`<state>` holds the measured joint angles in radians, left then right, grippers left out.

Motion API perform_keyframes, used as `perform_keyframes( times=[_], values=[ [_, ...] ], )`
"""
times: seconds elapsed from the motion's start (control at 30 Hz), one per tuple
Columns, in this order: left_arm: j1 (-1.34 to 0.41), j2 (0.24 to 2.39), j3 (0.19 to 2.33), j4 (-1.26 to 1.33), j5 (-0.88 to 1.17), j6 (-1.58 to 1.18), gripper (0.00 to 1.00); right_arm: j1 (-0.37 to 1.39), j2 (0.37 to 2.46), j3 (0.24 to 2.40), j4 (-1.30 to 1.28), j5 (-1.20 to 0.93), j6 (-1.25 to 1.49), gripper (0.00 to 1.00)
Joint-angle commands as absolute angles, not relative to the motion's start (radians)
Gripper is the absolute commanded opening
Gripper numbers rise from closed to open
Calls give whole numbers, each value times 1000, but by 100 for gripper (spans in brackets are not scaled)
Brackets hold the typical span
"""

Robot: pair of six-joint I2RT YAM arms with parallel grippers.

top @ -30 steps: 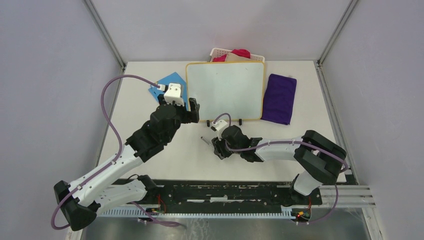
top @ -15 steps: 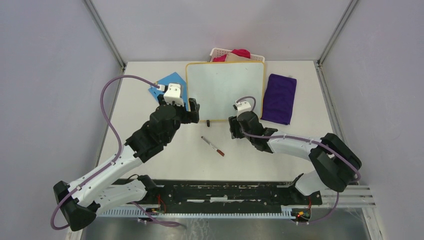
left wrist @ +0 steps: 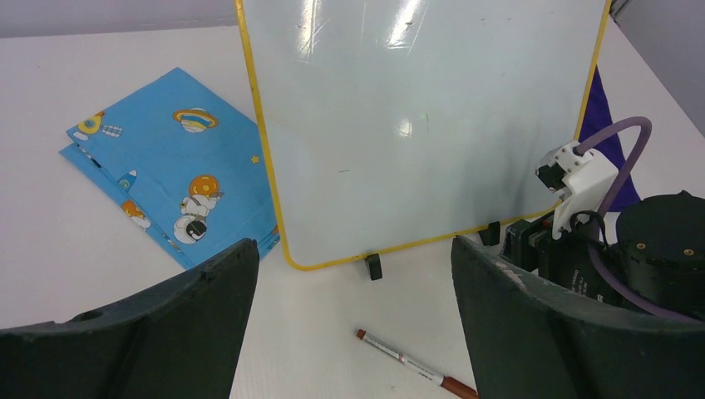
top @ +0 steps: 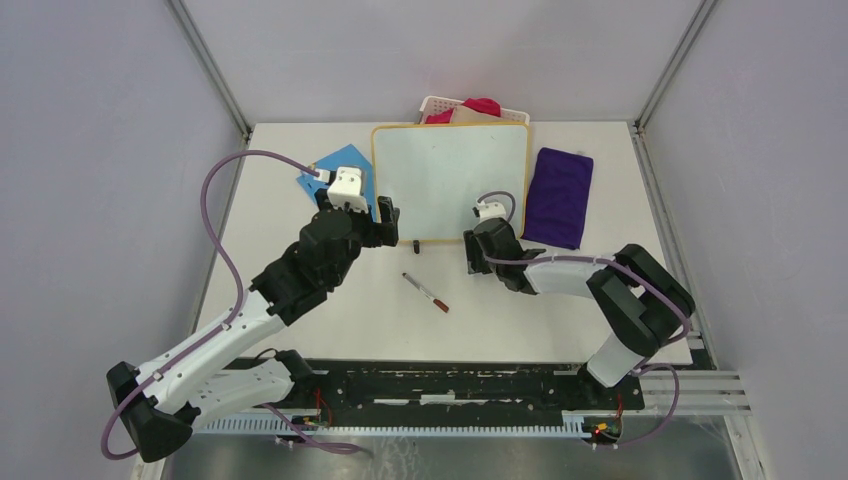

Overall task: Write a sentence on the whiteboard
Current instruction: Move the whiteboard to the center of the board.

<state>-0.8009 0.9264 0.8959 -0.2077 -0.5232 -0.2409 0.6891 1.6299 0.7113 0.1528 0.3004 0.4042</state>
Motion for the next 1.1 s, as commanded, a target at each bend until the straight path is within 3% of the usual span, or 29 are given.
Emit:
perform_keyframes(
  times=[0.0, 0.23, 0.5, 0.63, 1.07],
  values=[
    [-805, 918, 899, -169, -554, -201, 91, 671, 1657, 778, 218, 335, 417, 61],
    [-805, 929, 899, -169, -558, -199, 91, 649, 1710, 819, 240, 328, 414, 55],
    [-805, 936, 899, -169, -560, -199, 91, 645, 1732, 808, 248, 325, 407, 27],
    [-805, 937, 899, -168, -556, -200, 91, 645, 1703, 757, 260, 325, 401, 19],
    [-805, 937, 900, -172, -552, -206, 91, 647, 1549, 568, 265, 314, 402, 9]
  ],
)
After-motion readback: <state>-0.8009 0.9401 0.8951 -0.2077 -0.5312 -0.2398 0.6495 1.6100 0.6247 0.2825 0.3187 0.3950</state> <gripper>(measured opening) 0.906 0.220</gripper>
